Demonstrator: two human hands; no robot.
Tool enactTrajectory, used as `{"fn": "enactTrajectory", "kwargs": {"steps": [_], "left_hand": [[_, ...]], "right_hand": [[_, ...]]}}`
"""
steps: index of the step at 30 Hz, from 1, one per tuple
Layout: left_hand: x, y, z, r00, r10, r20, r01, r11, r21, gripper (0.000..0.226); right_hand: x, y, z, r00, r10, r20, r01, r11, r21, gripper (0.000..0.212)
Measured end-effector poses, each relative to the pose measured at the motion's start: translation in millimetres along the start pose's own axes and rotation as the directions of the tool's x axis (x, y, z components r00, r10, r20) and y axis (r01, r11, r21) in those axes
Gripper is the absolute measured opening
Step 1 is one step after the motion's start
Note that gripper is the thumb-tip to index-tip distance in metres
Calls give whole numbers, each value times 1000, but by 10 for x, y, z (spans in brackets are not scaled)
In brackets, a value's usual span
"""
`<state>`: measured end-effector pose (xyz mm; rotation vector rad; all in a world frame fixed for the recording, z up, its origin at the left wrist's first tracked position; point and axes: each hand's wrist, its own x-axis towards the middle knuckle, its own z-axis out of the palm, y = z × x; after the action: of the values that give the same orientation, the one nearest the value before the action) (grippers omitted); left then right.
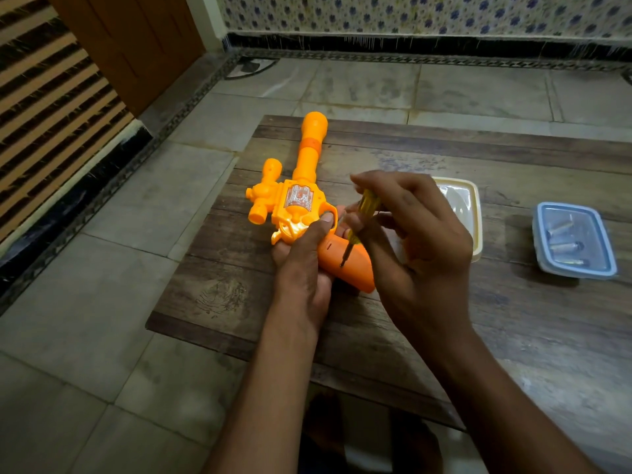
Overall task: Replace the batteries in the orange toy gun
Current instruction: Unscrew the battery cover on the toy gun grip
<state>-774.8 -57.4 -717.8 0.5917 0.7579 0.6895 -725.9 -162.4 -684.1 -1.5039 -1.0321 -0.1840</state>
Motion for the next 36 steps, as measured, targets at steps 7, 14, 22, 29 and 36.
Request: {"fn": "enactTrajectory", "kwargs": {"steps": [7, 14, 22, 29, 36], "left_hand": [[-5, 3, -10, 1000, 14, 13, -14, 1000, 2, 46], [28, 4, -30, 999, -12, -51, 13, 1000, 22, 46], [43, -9, -37, 999, 12, -36, -12, 1000, 2, 43], [31, 0, -37, 1000, 9, 4, -9, 1000, 29, 36], [61, -13, -66, 999, 3, -49, -1, 999, 38, 58]], "right_hand": [[2, -6, -5, 1000, 0, 13, 0, 999, 50, 41], [7, -15, 3, 1000, 5, 7, -6, 1000, 31, 38], [2, -24, -2, 1000, 26, -4, -26, 999, 30, 34], [-8, -9, -12, 1000, 15, -23, -14, 1000, 24, 29], [-12, 1, -22, 1000, 25, 15, -26, 997, 76, 38]]}}
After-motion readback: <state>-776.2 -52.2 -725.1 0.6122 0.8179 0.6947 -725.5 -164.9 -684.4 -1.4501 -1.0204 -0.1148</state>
